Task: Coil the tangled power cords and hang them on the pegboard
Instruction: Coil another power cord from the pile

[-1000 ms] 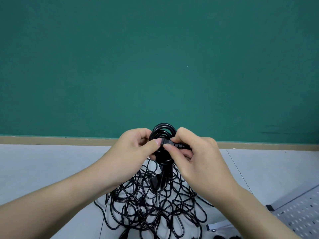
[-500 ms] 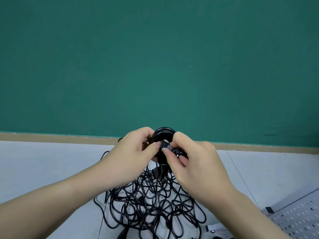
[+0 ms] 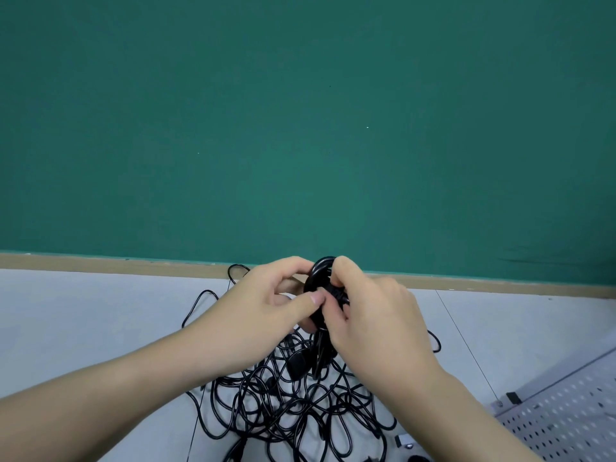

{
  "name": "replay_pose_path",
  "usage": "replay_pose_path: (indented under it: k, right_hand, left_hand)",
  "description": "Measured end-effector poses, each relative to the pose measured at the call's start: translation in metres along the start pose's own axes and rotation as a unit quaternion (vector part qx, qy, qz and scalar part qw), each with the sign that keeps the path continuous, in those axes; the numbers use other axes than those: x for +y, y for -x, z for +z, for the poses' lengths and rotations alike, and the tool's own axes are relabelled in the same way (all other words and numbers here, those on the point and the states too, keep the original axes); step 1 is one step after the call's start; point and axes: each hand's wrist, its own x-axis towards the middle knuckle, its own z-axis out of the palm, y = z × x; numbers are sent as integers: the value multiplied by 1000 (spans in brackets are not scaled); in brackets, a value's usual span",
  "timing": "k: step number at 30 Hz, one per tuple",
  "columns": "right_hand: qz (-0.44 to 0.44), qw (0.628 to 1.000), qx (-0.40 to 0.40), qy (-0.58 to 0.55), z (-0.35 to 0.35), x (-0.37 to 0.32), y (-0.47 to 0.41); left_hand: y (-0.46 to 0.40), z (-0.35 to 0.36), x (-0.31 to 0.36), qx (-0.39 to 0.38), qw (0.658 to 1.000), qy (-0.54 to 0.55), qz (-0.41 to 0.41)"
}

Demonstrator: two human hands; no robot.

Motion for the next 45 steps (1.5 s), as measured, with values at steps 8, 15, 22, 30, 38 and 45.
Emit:
replay_pose_path:
  k: [8, 15, 22, 30, 38, 45]
  right_hand:
    - [37, 982, -41, -179, -7, 3, -7]
    - [61, 995, -40, -74, 4, -8, 4]
    - [71, 996, -45, 0, 2, -23, 1]
    - [72, 991, 51, 102, 13, -27, -13]
    - [44, 991, 111, 62, 9, -21, -14]
    - [35, 992, 112, 40, -1, -14, -13]
  left_hand:
    - [-8, 5, 1, 145, 989, 18, -12]
    - [-7, 6, -6, 102, 993, -44, -31]
    - [-12, 11, -6, 152, 986, 8, -71]
    - [-29, 14, -2, 185, 980, -45, -62]
    - [-30, 14, 12, 183, 982, -55, -13]
    - [-25, 4, 29, 125, 984, -125, 15]
